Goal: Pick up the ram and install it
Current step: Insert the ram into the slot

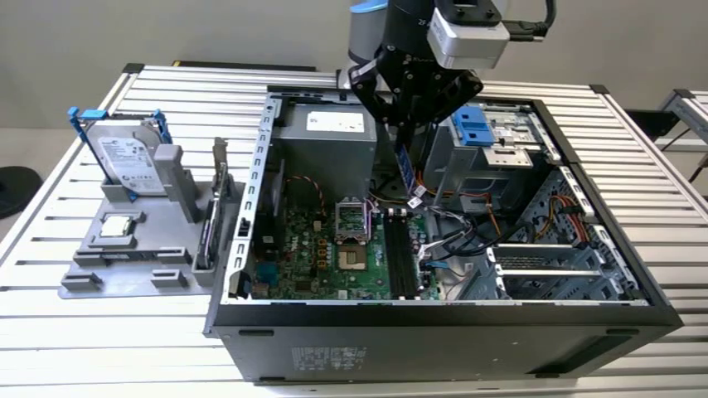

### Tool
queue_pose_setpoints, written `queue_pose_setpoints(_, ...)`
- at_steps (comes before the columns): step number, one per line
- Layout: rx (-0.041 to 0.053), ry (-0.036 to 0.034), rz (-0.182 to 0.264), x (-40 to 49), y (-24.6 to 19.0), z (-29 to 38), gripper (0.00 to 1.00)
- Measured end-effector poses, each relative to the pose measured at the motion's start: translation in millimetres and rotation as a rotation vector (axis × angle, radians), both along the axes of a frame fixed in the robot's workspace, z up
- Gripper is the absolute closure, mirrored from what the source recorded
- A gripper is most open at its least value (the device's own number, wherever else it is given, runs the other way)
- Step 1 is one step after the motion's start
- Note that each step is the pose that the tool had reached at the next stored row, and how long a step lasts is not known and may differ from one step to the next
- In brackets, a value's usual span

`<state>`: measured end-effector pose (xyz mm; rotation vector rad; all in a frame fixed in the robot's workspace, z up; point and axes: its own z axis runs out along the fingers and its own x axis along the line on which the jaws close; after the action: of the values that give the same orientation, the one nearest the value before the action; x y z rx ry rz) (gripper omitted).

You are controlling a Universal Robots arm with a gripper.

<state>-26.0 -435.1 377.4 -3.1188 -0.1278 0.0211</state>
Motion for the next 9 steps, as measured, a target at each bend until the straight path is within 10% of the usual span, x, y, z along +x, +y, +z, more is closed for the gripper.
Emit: queue_pose_setpoints(9, 0.0000, 0.0000, 0.000, 2.1, 0.0, -4.5, 1.00)
